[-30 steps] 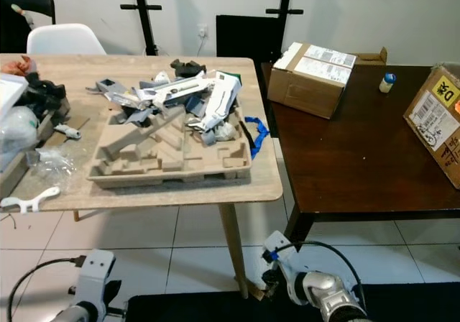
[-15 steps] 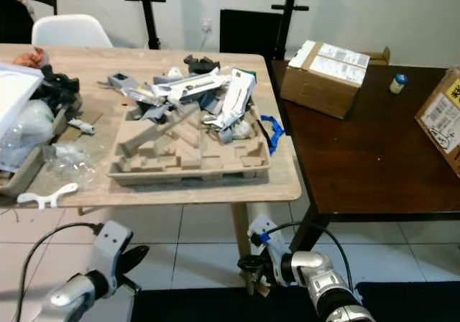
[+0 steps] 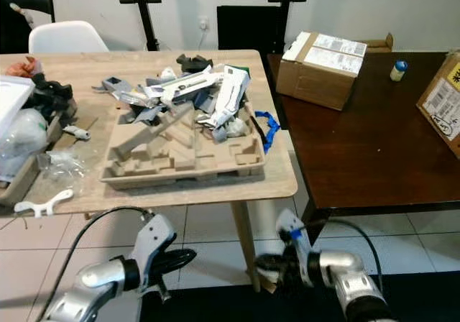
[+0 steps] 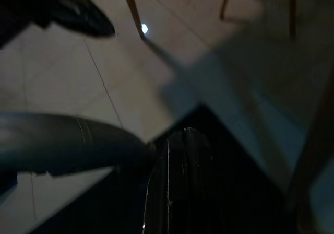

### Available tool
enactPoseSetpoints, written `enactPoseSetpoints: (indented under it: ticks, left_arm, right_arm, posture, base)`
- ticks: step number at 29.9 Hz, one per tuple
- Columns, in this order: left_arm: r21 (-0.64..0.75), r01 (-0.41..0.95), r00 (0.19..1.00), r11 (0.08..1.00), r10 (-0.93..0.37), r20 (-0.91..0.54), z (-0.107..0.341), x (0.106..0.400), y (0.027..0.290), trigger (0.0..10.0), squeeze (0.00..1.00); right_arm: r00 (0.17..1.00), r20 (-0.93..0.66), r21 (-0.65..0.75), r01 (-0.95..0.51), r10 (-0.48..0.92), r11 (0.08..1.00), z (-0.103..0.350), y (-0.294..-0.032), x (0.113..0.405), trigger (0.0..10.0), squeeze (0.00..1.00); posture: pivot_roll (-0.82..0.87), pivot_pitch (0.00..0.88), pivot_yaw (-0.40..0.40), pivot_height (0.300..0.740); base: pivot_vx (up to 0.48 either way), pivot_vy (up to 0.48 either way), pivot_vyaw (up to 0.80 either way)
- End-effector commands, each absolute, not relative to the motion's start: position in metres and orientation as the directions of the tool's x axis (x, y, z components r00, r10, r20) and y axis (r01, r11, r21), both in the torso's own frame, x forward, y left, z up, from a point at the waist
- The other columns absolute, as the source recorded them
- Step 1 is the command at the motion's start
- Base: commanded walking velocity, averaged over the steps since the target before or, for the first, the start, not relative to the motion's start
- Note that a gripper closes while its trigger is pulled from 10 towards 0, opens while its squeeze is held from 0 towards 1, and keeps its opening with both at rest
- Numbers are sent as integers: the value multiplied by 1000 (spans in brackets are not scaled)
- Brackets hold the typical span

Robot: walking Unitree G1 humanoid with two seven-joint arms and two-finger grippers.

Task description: Picking trash to rubbish bin

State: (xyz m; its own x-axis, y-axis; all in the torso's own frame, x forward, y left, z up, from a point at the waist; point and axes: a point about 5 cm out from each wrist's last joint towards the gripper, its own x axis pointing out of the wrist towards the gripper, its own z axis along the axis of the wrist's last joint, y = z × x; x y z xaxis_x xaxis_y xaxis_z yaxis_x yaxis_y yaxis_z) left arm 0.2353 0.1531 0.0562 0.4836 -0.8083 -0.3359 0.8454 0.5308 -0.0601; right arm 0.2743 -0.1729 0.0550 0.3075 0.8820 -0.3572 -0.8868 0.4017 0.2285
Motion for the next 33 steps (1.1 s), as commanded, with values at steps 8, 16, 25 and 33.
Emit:
enactPoseSetpoints:
  ticks: [8, 16, 25, 33]
  left_arm:
    - [-76, 915, 370, 396, -899, -233, 123, 228, 157, 10000, 0]
    - [-20, 943, 330, 331, -943, -33, 199, 240, 159, 10000, 0]
    - [349, 537, 824, 768, -565, -26, 222, 312, 178, 10000, 0]
    - [344, 448, 884, 825, -467, -31, 229, 337, 180, 10000, 0]
  right_arm:
    - [-3, -127, 226, -974, 992, 26, 149, -157, 263, 10000, 0]
    - [-3, 35, 165, -986, 999, -9, 206, -162, 283, 10000, 0]
    - [550, -81, -65, -835, 831, 546, 202, -150, 345, 10000, 0]
    - [767, -42, -68, -641, 640, 764, 204, -136, 381, 10000, 1000]
  posture:
    - [34, 59, -31, 740]
    - [50, 65, -48, 740]
    - [47, 72, -46, 740]
    - [41, 79, -28, 740]
  base:
    - [0, 0, 0]
    - [0, 0, 0]
    - [0, 0, 0]
    - [0, 0, 0]
